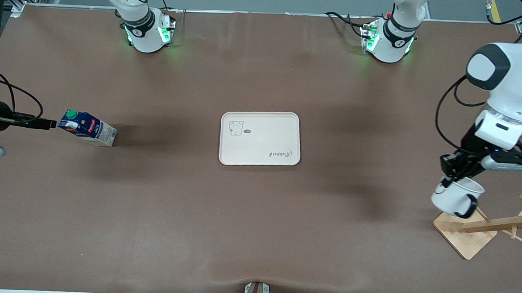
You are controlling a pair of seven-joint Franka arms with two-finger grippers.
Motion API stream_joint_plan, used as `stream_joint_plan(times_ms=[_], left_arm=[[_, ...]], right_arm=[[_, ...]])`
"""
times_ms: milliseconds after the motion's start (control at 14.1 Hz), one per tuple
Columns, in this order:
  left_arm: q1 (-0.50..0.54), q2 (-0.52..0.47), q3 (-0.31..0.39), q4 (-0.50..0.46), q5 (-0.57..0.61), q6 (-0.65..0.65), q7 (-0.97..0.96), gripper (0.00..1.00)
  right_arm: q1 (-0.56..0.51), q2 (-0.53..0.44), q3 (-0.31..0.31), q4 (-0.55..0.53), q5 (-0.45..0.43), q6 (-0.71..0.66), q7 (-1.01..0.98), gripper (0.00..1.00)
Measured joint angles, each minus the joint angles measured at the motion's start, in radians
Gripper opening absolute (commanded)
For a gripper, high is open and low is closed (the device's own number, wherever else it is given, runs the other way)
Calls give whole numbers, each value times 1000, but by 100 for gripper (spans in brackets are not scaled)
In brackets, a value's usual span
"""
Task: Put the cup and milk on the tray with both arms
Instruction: 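Lift the mug off the stand with the left gripper toward the tray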
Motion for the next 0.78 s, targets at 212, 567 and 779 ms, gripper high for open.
stream_joint_plan(times_ms=[212, 567, 779], left_arm=[[-2, -4, -88, 1, 0, -70, -126, 0], [-5, -4, -232, 2, 0, -110, -322, 0], [-35, 44, -310, 24, 7, -131, -430, 0]], right_arm=[[9, 9, 1, -40, 0, 54, -19, 100], [3, -27, -6, -208, 0, 243, -36, 100], [3, -95, -6, -365, -1, 368, -57, 100]])
